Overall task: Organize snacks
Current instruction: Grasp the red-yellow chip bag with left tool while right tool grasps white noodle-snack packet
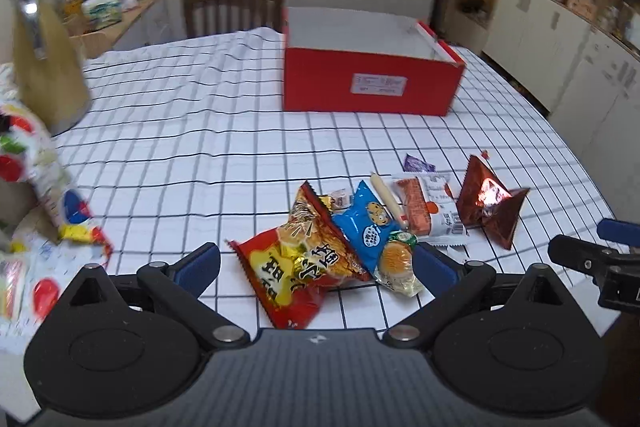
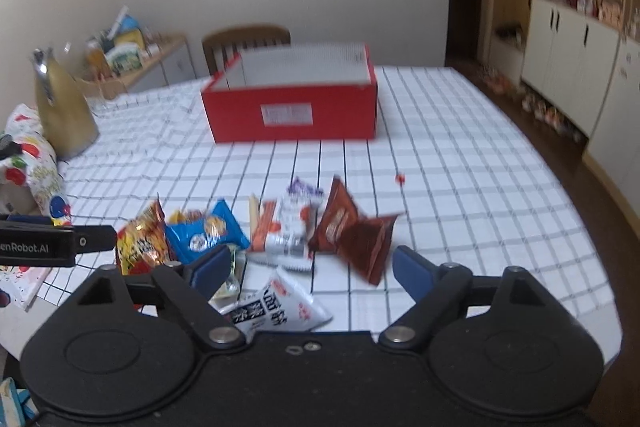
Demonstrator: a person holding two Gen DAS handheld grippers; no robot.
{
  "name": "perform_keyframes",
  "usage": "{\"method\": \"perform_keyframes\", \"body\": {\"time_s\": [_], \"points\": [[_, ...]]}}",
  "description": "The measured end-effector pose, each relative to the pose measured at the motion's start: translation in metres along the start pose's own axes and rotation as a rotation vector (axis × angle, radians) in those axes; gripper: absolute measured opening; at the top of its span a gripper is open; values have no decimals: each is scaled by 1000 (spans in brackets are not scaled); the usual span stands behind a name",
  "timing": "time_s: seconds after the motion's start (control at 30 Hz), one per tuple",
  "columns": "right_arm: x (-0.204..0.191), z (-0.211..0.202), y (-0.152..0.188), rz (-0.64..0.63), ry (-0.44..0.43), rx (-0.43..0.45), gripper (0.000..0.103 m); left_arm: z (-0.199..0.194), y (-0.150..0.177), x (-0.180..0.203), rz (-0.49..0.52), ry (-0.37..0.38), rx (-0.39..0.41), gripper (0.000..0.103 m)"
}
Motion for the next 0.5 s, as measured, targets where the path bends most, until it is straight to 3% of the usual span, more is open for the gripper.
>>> {"method": "perform_keyframes", "body": {"time_s": [0.27,0.5], "points": [[-20,28,1,37,58,-120,83,49,-5,-13,260,92,-13,103],[-37,64,-1,77,90,-250,79,84,6,-15,455,91,-44,102]]}}
Point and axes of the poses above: each gripper's, at about its wrist camera, not at the fingertips, and z roughly the way its jaws point, x to its right, y to its underside, the point moved 1 cm from there along z, roughly the way its jaws point, and after that the axes turned 5 degrees about -y, right-handed, at the moved point
